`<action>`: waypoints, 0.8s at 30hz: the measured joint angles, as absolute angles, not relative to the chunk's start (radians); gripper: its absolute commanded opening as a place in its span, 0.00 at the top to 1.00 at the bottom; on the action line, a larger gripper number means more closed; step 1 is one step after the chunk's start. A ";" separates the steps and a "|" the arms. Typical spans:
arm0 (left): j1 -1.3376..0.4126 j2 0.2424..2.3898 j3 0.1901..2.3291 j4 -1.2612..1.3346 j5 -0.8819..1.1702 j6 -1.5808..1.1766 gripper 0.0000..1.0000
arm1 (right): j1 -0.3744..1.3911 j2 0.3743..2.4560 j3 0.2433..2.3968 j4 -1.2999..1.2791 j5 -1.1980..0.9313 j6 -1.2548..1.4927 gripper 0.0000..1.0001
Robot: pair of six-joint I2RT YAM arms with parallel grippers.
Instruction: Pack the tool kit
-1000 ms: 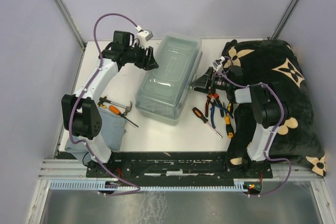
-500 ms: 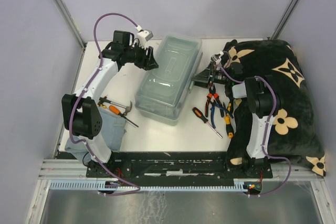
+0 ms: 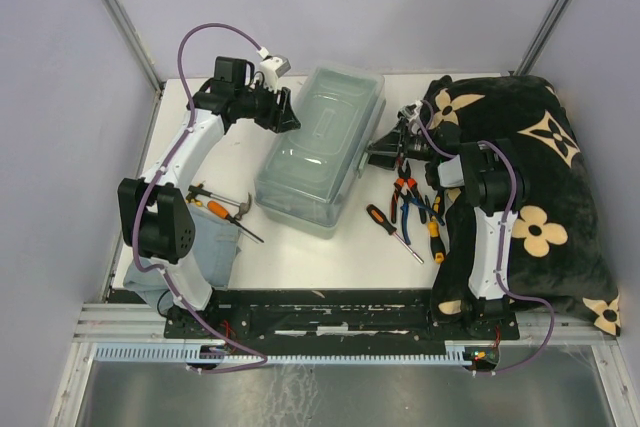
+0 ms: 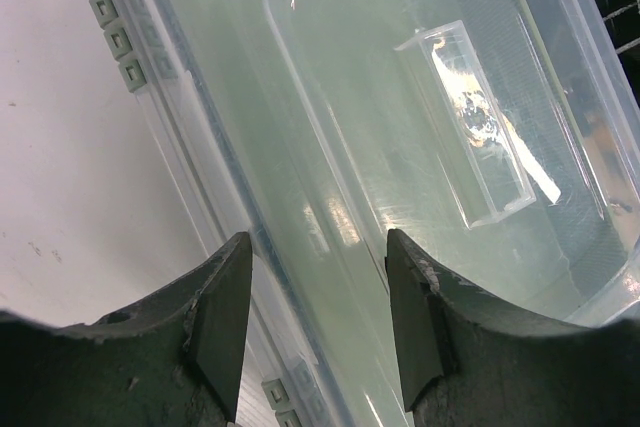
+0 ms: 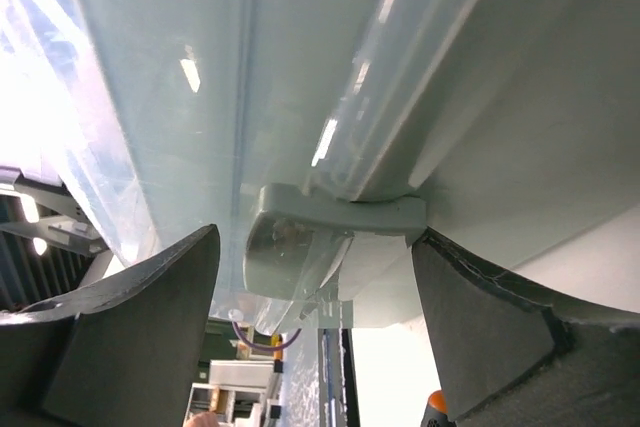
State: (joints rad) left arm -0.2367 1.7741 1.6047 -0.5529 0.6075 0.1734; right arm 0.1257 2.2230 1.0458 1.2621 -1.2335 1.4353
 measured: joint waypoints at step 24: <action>-0.225 1.781 1.619 -0.548 0.569 0.200 0.70 | 0.172 2.211 1.070 1.126 -1.203 1.408 0.16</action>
State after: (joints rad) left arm -0.2249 1.7805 1.6188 -0.5476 0.5694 0.2001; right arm 0.1719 2.2108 1.0698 1.1255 -1.2034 1.4078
